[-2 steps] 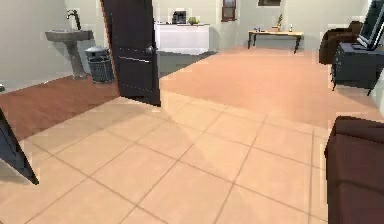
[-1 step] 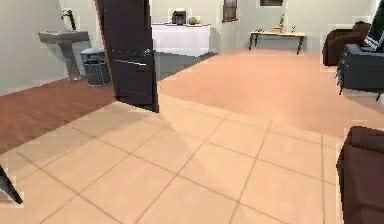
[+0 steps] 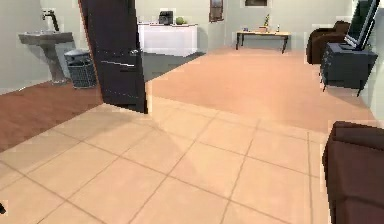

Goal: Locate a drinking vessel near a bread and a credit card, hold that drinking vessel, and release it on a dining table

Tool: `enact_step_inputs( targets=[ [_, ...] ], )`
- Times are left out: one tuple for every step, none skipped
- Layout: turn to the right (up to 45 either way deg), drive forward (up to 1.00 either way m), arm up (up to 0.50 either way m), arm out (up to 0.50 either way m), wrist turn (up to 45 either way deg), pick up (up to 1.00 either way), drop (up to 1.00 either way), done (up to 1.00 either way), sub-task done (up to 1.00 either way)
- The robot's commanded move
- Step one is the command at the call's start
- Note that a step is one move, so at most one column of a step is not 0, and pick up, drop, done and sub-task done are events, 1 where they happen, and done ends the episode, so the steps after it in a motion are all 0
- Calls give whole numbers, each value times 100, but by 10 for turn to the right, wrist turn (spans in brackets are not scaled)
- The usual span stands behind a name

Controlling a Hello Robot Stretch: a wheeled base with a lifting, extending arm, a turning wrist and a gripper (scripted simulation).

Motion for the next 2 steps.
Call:
enact_step_inputs(
  targets=[
    [0,100,0,0,0,0,0,0,0],
    [0,100,0,0,0,0,0,0,0]
  ],
)
